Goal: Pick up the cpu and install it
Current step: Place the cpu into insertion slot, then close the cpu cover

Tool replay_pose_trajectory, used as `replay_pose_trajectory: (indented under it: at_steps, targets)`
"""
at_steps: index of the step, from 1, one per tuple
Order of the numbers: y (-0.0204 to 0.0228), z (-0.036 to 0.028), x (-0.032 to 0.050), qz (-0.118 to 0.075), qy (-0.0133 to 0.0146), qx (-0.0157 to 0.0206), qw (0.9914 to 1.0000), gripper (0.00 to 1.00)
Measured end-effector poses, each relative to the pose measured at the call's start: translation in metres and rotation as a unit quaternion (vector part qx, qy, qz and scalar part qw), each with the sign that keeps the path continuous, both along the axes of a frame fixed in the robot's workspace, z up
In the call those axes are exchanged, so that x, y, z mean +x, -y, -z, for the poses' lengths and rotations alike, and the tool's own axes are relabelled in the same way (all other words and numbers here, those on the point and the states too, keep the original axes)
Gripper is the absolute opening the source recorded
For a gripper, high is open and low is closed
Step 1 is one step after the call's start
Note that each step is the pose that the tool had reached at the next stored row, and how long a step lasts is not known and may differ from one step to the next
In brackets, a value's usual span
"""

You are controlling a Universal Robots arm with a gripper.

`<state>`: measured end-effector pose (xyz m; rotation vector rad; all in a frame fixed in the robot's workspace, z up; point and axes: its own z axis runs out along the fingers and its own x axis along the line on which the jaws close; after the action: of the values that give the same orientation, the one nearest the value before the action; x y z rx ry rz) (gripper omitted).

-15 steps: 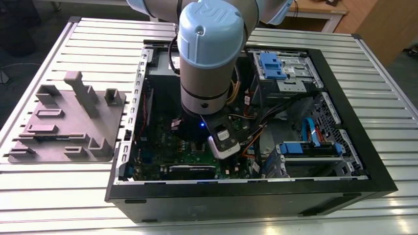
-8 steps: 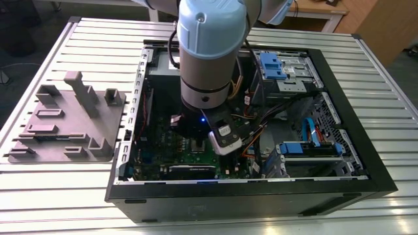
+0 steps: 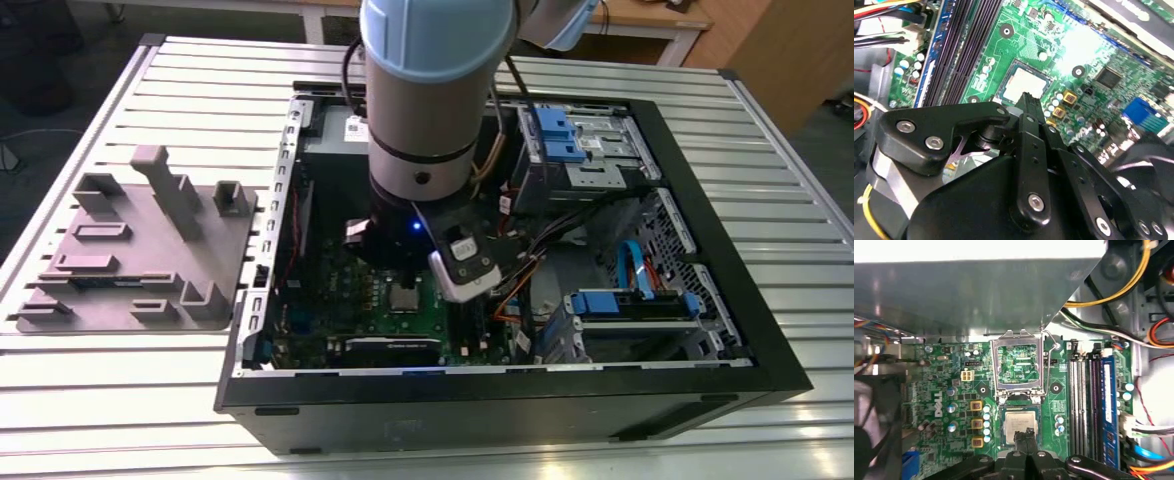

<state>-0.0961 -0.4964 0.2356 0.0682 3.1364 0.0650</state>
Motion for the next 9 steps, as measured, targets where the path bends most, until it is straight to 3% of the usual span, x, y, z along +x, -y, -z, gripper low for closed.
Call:
replay_pose_trajectory:
  at_steps: [2, 9]
  targets:
    - [0.0, -0.005, 0.0, 0.0, 0.0, 0.0, 1.0, 0.1]
    - [0.0, -0.0064, 0.0001, 0.0, 0.0, 0.0, 1.0, 0.1]
